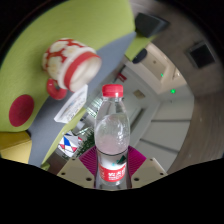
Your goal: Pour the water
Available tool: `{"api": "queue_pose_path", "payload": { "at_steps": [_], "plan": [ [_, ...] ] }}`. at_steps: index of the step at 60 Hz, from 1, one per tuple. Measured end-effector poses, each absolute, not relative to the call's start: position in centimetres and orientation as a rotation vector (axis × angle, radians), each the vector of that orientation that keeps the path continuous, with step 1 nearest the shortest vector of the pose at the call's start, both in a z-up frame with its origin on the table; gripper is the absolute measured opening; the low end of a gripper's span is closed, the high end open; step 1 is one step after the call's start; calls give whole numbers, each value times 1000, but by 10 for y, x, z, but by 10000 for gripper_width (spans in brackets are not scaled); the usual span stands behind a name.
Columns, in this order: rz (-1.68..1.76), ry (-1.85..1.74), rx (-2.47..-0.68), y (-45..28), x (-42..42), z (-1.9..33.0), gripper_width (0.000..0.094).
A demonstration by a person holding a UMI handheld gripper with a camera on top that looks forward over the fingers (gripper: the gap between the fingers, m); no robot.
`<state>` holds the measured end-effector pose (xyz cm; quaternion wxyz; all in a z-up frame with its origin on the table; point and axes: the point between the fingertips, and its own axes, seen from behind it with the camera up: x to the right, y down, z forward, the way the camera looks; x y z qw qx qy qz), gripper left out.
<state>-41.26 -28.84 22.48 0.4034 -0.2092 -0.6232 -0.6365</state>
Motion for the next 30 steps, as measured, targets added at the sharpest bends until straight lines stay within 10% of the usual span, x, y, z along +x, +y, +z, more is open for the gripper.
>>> {"api": "queue_pose_path", "payload": {
  "at_steps": [16,30],
  "plan": [
    [-1618,-1651,-498,-276,-418,197,358],
    [-1211,-1269,-869,-302,-419,263,359]
  ]
}}
